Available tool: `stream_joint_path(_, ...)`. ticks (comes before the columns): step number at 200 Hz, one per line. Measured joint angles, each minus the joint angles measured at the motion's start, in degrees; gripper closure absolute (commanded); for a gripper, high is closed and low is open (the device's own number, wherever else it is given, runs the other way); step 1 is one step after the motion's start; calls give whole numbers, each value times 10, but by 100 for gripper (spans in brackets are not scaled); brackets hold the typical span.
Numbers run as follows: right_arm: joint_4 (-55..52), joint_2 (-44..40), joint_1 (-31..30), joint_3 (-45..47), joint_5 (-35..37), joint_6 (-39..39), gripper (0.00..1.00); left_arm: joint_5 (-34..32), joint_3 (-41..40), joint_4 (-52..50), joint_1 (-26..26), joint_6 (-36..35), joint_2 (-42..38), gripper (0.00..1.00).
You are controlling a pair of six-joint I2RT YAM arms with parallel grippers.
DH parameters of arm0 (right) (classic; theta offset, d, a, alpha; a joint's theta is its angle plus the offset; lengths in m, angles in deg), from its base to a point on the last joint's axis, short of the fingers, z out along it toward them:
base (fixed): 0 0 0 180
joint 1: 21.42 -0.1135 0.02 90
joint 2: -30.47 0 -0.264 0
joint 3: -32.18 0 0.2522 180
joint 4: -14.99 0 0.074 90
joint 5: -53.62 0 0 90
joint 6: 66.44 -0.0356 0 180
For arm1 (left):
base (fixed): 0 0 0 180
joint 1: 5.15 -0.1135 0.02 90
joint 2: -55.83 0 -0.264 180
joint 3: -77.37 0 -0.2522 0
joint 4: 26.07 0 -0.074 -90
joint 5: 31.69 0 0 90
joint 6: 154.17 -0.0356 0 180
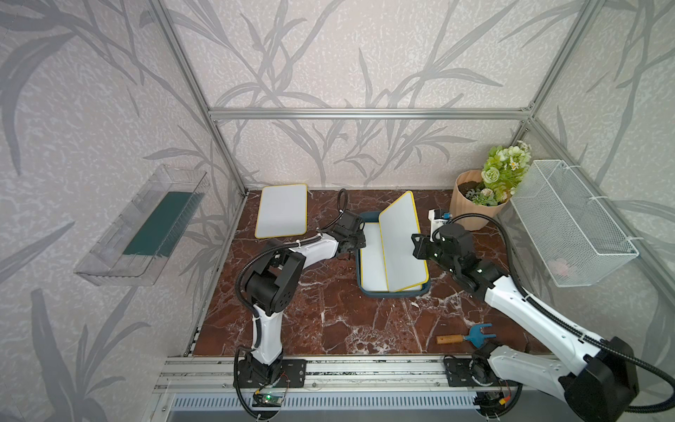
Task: Put the whiteboard into the storage box
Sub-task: Move the storage box to the center of the board, then place the whiteboard in the storage box.
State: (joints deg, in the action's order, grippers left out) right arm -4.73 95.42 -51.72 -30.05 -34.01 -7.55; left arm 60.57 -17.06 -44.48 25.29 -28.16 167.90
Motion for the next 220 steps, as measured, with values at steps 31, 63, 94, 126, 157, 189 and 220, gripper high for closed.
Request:
stream_joint_path(31, 17, 23, 9, 0, -31, -30, 100, 16, -11, 7, -1, 0, 0, 81)
stream_joint_path(63, 42, 42, 21, 8, -55, -69, 100, 25, -18, 10, -1, 0, -1, 80)
stream_joint_path(94, 87, 56, 30, 34, -71, -109, 100, 31, -21, 5, -2, 0, -6, 71)
stream_joint_path(126, 130, 79, 34, 49, -85, -141, 100, 36, -20, -13, -9, -3, -25, 53)
stream_joint_path(157, 156, 96, 40, 54, -98, -155, 100, 33, 7, -54, -11, -5, -33, 41)
stream_joint_path(189, 185, 121, 54, 56, -124, -166, 100, 30, 75, -138, -13, -17, -33, 29)
stream_joint_path(220, 204, 145, 76, 59, -161, -177, 100, 21, 144, -225, -13, -51, -51, 24)
